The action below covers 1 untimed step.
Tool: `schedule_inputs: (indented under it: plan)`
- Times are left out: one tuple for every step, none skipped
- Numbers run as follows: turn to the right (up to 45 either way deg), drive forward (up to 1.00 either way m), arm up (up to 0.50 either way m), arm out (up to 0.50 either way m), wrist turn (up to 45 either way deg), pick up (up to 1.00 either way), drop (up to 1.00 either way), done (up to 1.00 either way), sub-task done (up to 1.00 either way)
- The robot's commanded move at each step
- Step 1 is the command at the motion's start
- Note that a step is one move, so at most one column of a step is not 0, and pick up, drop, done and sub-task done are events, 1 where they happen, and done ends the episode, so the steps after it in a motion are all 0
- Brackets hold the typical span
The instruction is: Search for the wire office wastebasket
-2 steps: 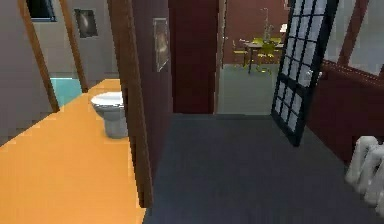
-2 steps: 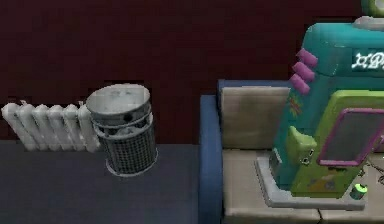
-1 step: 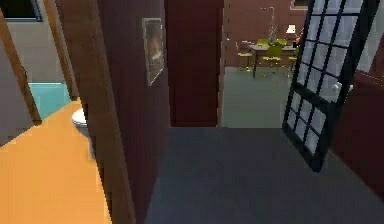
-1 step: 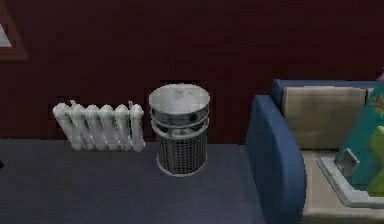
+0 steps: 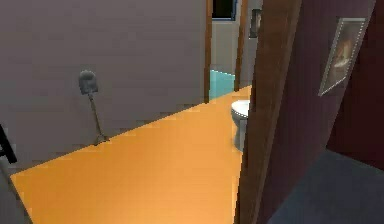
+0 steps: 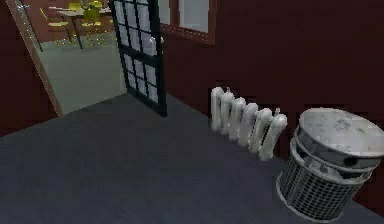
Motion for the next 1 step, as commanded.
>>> schedule_inputs:
  plan:
    - [-9.0,0.00,0.00,0.00,0.0,0.00,0.00,0.00,0.00]
